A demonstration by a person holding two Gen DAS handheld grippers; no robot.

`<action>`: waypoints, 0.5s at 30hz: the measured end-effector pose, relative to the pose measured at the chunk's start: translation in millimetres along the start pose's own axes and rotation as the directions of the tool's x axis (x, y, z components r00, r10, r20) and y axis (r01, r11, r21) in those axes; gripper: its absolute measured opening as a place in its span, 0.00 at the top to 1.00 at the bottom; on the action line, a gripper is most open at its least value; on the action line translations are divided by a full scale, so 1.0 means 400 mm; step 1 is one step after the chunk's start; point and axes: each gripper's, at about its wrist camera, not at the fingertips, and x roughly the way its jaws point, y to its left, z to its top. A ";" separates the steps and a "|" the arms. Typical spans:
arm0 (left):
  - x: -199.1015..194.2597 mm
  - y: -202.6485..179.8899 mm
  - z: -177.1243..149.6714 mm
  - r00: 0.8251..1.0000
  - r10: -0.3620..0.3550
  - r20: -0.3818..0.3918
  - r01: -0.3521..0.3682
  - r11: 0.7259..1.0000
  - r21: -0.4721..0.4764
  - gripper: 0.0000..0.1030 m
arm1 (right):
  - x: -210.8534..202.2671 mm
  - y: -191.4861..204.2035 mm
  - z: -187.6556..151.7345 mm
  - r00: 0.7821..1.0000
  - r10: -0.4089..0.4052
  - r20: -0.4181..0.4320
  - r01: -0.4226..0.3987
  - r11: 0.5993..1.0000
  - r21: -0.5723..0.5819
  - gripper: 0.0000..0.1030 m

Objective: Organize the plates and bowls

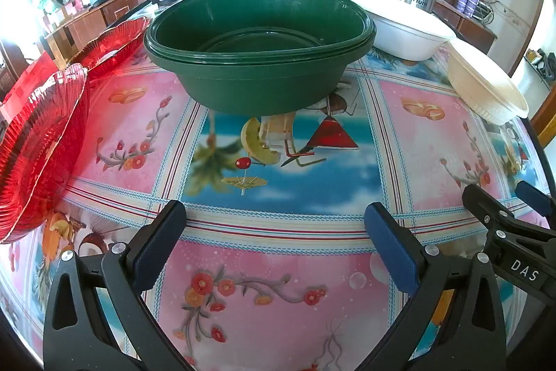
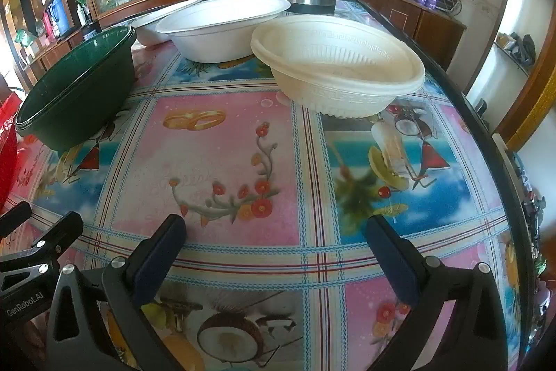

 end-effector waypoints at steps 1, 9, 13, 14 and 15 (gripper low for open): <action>0.000 0.000 0.000 1.000 -0.001 0.000 0.001 1.000 0.000 0.00 | 0.000 0.000 0.000 1.000 0.003 -0.003 -0.003 1.000 0.002 0.00; 0.000 0.000 0.000 1.000 -0.001 0.000 0.001 1.000 -0.001 0.00 | -0.001 0.000 0.000 1.000 0.002 -0.001 -0.002 1.000 0.001 0.00; 0.000 0.000 0.000 1.000 -0.001 0.000 0.001 1.000 -0.001 0.00 | -0.001 0.000 0.000 1.000 0.001 0.000 -0.001 1.000 0.001 0.00; 0.000 0.000 0.000 1.000 -0.001 0.000 0.001 1.000 -0.001 0.00 | -0.001 -0.001 0.000 1.000 0.001 0.000 -0.001 1.000 0.001 0.00; 0.000 0.000 0.000 1.000 -0.001 0.000 0.001 1.000 -0.001 0.00 | 0.000 -0.001 0.000 1.000 0.001 0.000 -0.001 1.000 0.001 0.00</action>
